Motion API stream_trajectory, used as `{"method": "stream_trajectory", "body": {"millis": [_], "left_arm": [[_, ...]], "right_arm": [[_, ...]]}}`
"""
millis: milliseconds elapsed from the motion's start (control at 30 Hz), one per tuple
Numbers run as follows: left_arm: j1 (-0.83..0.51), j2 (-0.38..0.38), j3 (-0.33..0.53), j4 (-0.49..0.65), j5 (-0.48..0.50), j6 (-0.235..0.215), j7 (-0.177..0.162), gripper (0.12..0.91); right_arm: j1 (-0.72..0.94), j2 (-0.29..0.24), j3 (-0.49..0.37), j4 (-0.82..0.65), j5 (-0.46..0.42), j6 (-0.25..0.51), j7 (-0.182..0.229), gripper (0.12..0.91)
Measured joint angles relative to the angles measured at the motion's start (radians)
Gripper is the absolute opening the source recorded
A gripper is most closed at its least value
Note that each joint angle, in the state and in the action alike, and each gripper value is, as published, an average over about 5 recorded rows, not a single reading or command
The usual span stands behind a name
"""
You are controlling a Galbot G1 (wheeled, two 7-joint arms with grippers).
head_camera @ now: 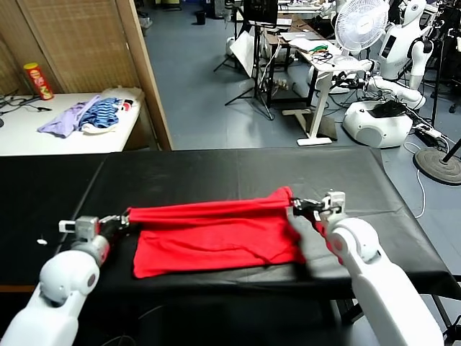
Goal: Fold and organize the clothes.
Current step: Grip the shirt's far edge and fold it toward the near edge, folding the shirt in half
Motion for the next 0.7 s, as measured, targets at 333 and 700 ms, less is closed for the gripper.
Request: {"method": "stream_trajectory", "body": {"millis": [333, 700], "left_arm": [[0.15, -0.025, -0.013, -0.108, 0.075, 0.015, -0.002, 0.137], [0.238, -0.069, -0.059, -0.221, 0.018, 0.01, -0.006, 0.678]], "right_arm": [[-0.126, 0.0, 0.045, 0.099, -0.017, -0.001, -0.003, 0.302], [-0.136, 0.028, 0.12, 0.146, -0.032, 0.043, 0.007, 0.782]]}}
